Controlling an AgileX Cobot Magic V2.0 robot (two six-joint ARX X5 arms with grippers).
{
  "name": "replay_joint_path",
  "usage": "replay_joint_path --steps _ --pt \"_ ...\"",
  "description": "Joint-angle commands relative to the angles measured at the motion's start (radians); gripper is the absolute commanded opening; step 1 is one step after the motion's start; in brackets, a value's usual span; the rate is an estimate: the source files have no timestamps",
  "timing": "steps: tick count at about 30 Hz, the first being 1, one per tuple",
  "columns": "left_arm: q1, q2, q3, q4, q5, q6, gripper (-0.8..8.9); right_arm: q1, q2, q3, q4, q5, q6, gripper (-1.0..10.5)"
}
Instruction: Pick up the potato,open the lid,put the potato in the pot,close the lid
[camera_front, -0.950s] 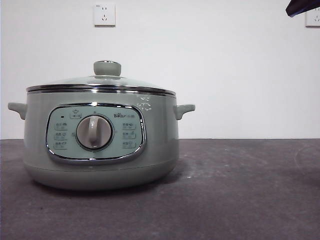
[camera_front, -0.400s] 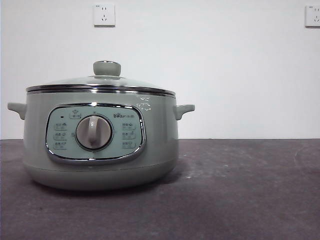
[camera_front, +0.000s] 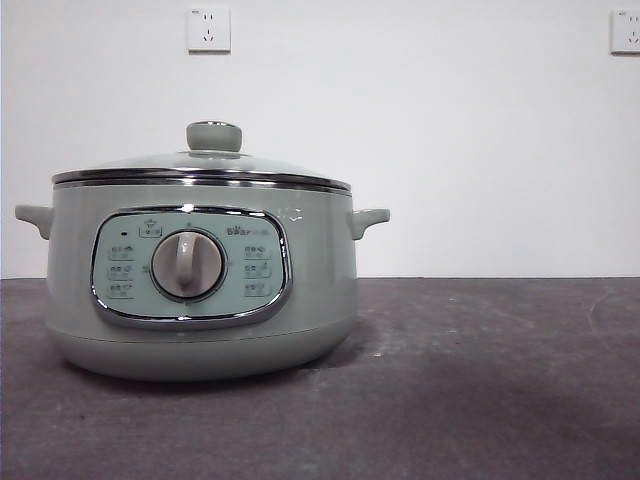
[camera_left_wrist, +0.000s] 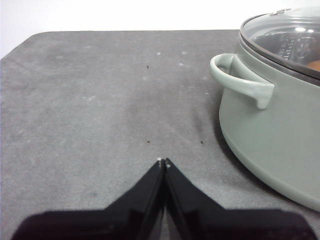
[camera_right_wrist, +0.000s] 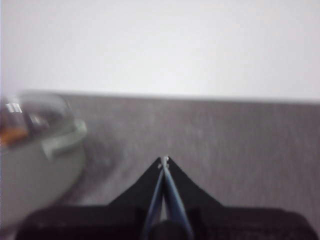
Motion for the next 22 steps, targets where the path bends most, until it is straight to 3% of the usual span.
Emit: replay_joint_path --steps 1,9,12,22 --pt "0.003 -0.003 -0.017 0.007 0.0 -0.003 -0.03 -0.006 -0.048 -0.063 0.009 -0.002 0.002 0.0" --pt "0.003 -0.003 -0.017 0.007 0.0 -0.003 -0.03 -0.005 -0.095 -0.107 -0.087 0.0 0.003 0.0" --pt "0.003 -0.003 -0.017 0.007 0.0 -0.003 -0.03 -0.005 -0.093 -0.106 -0.136 0.003 0.039 0.0" --pt "0.003 -0.003 -0.017 0.007 -0.001 -0.003 -0.03 -0.005 -0.083 -0.106 -0.133 0.005 0.063 0.0"
